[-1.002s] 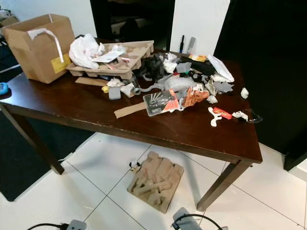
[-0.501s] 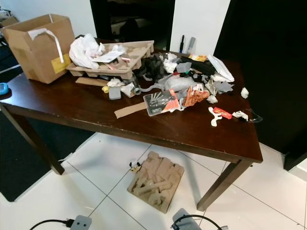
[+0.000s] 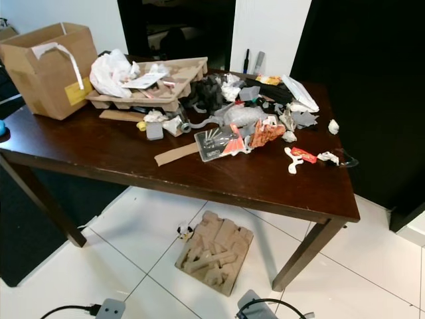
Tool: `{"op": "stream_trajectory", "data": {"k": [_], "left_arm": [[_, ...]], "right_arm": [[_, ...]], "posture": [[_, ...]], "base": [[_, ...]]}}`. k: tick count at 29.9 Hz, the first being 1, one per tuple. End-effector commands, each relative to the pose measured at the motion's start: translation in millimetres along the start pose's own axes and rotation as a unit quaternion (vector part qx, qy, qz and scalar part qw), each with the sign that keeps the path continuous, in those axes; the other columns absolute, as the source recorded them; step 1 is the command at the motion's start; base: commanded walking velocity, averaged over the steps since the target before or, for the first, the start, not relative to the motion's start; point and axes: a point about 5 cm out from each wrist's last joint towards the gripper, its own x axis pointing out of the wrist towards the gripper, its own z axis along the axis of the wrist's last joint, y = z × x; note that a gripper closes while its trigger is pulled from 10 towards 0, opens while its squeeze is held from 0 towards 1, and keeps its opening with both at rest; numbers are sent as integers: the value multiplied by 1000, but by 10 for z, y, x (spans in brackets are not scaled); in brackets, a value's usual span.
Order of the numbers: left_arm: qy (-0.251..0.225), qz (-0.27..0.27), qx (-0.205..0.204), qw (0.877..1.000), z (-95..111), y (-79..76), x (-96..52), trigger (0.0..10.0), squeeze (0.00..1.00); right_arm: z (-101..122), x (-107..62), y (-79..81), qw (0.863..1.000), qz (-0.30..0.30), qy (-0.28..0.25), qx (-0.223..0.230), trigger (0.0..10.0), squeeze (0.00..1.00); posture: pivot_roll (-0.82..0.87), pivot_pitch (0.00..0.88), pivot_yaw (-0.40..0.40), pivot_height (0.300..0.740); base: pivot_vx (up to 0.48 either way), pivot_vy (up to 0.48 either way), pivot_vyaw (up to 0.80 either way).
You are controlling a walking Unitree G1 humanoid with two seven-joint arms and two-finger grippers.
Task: Picking trash to rubbish bin
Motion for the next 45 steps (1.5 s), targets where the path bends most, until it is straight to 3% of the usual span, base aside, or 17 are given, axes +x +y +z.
{"op": "stream_trajectory", "data": {"k": [1, 14, 17, 29, 31, 37, 45], "left_arm": [[11, -1, -15, 1000, -55, 3, -5, 10000, 0], [2, 11, -35, 999, -21, 45, -5, 10000, 0], [6, 22, -71, 997, -61, 79, -12, 10000, 0], [7, 74, -133, 988, -165, 305, -57, 10000, 0], [-20, 111, -162, 980, -76, 460, -75, 10000, 0], [-64, 163, -195, 965, 86, 686, -115, 10000, 0], [-45, 188, -240, 951, -54, 713, -137, 10000, 0]], "right_arm": [[-31, -1, 8, 1000, -1, 8, 9, 10000, 0], [-37, 0, 12, 1000, -3, 9, 14, 10000, 0], [-51, -2, 17, 1000, -3, 11, 13, 10000, 0], [-101, -5, 43, 1000, -1, 18, 9, 10000, 0], [-109, -5, 49, 1000, 0, 20, 8, 10000, 0], [-118, -6, 57, 1000, 2, 21, 3, 10000, 0], [-105, -2, 70, 1000, 4, 22, -5, 10000, 0]], "posture": [[190, 57, -39, 740], [192, 48, -38, 740], [194, 47, -40, 740], [210, 58, -50, 740], [213, 60, -51, 740], [234, 63, -60, 740], [246, 64, -61, 740]], "base": [[0, 0, 0], [21, 0, 0], [309, 0, 0], [323, 0, 0], [337, 0, 0], [332, 0, 0], [38, 0, 0]]}}
